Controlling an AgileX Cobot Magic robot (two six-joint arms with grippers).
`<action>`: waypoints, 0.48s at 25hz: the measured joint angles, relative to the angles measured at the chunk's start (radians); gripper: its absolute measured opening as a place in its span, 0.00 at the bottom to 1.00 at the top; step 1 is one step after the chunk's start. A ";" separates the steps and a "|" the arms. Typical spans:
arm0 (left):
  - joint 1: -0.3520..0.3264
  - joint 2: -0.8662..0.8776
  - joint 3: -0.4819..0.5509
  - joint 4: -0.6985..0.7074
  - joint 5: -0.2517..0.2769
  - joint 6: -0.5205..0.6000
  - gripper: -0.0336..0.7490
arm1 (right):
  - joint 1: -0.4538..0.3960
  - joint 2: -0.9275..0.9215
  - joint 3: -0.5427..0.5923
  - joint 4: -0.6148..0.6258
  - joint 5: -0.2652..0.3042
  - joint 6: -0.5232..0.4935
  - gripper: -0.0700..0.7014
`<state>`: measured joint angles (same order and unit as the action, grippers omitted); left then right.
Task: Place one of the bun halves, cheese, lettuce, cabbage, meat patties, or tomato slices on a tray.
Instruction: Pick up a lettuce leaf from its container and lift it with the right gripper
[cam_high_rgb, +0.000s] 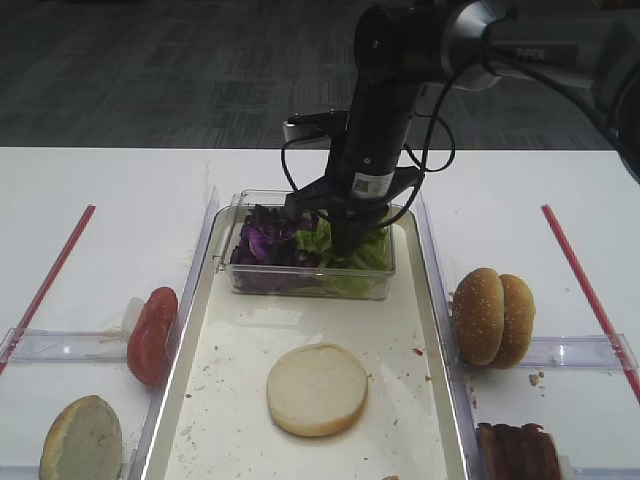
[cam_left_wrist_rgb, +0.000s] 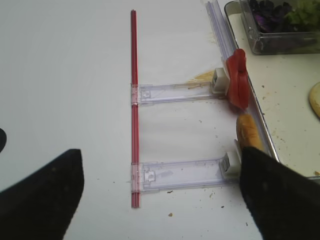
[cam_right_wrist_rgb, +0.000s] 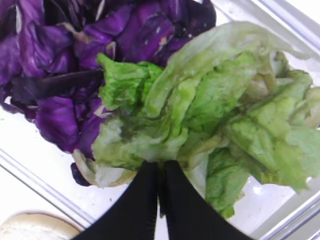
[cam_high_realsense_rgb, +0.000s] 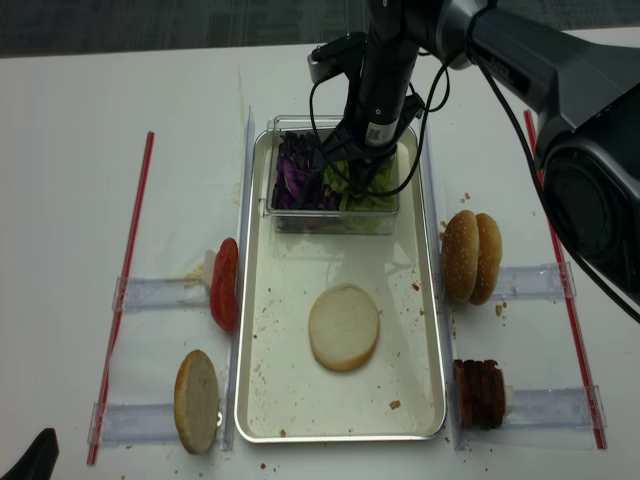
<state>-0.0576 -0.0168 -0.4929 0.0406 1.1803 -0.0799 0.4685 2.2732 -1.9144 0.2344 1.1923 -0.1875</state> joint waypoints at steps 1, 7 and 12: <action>0.000 0.000 0.000 0.000 0.000 0.000 0.83 | 0.000 0.000 0.000 -0.002 0.000 0.000 0.17; 0.000 0.000 0.000 0.000 0.000 0.000 0.83 | 0.000 0.000 0.000 -0.003 0.004 0.000 0.14; 0.000 0.000 0.000 0.000 0.000 0.000 0.83 | 0.000 -0.006 -0.049 -0.010 0.028 0.000 0.14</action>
<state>-0.0576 -0.0168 -0.4929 0.0406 1.1803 -0.0799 0.4685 2.2669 -1.9639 0.2246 1.2205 -0.1875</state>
